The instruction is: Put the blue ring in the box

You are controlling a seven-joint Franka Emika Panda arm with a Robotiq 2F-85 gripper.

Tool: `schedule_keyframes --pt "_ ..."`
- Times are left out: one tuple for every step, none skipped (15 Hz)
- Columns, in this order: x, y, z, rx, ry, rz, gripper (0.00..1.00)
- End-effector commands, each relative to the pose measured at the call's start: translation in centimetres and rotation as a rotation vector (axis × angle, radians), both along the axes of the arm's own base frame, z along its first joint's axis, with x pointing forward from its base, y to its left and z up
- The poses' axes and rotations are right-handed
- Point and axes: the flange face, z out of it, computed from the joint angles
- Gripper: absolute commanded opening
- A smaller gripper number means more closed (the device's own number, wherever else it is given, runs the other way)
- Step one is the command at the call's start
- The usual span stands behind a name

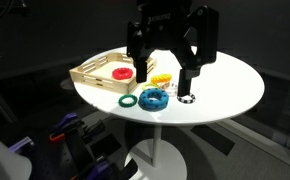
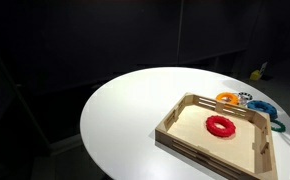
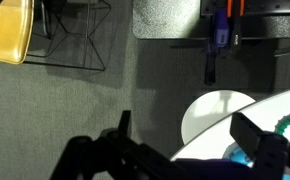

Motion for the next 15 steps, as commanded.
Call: schedule_keyframes --pt "1.5 0.9 -0.3 0.026 -0.024 -0.005 1.0" --pt "1.9 1.2 -0.4 0.036 -0.033 -0.001 1.0" --pt "2.3 1.6 -0.6 0.044 -0.047 0.001 1.0" --pt "2.8 1.9 -0.7 0.05 -0.061 0.002 1.0" --pt "3.2 2.2 -1.1 0.059 -0.078 0.004 1.0" --pt "3.5 2.5 -1.3 0.061 -0.097 0.003 1.0" --pt "3.9 2.7 -1.7 0.072 -0.114 0.001 1.0" --pt "4.2 2.8 -2.2 0.082 -0.13 -0.003 1.0" --pt "4.5 3.0 -2.7 0.087 -0.146 -0.007 1.0" --pt "4.8 3.1 -3.2 0.094 -0.158 -0.01 1.0" --pt "5.0 3.2 -3.9 0.095 -0.168 -0.014 1.0" --pt "5.3 3.2 -4.6 0.1 -0.176 -0.017 1.0" --pt "5.6 3.2 -5.4 0.104 -0.179 -0.019 1.0" --pt "5.9 3.2 -6.2 0.106 -0.175 -0.022 1.0" --pt "6.1 3.3 -7.0 0.102 -0.171 -0.022 1.0"
